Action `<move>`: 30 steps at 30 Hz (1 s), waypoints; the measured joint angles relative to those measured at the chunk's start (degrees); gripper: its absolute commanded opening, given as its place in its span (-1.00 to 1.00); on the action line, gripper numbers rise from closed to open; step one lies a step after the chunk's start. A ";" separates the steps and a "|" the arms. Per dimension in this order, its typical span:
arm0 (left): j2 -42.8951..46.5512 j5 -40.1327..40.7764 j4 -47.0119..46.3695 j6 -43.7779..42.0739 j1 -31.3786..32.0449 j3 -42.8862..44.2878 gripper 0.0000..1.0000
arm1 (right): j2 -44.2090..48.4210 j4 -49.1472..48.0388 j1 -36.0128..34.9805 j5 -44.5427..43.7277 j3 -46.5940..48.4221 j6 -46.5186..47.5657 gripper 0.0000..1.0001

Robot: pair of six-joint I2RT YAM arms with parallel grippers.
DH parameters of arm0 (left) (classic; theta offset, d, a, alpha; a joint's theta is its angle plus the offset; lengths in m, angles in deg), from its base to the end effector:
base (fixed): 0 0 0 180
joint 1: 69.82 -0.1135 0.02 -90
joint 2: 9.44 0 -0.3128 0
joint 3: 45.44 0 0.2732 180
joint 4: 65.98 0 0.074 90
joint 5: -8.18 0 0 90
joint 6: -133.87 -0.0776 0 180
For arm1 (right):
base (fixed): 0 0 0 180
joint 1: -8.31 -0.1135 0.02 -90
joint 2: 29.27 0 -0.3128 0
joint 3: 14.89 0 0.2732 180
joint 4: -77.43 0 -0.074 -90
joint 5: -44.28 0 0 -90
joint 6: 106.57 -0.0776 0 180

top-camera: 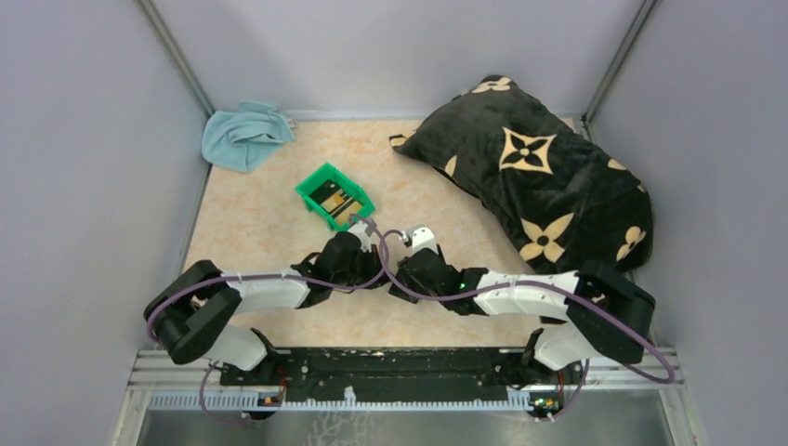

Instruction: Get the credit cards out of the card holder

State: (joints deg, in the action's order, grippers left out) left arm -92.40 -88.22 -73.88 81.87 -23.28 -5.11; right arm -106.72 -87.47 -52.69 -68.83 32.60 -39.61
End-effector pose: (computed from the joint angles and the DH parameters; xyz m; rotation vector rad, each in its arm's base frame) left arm 0.2048 -0.2287 0.1528 0.2422 2.3254 -0.9197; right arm 0.1679 0.2401 0.1795 -0.5612 2.2266 0.2859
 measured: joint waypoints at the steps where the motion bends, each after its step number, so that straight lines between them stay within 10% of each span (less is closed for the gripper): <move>1: 0.37 0.48 0.07 0.11 -0.04 -0.26 -0.95 | -1.31 0.11 -0.15 -0.50 0.44 -0.28 0.06; 12: 0.50 0.85 0.07 0.17 -0.04 -0.37 -0.96 | -4.59 1.81 -0.50 -5.55 2.05 -4.87 -0.99; 21: 2.47 0.63 1.66 0.22 -0.04 -0.52 -0.94 | 2.62 4.68 -0.50 -7.45 1.97 -5.97 -1.00; 30: 19.82 4.96 8.55 -0.46 -0.04 -0.17 -0.30 | 9.03 5.99 -0.50 -7.56 5.29 -1.18 -1.00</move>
State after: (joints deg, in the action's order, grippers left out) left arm -72.58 -83.25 -65.33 81.41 -23.32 -5.29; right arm -97.69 -81.48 -53.19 -76.40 37.89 -40.79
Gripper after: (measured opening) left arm 0.276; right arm 0.038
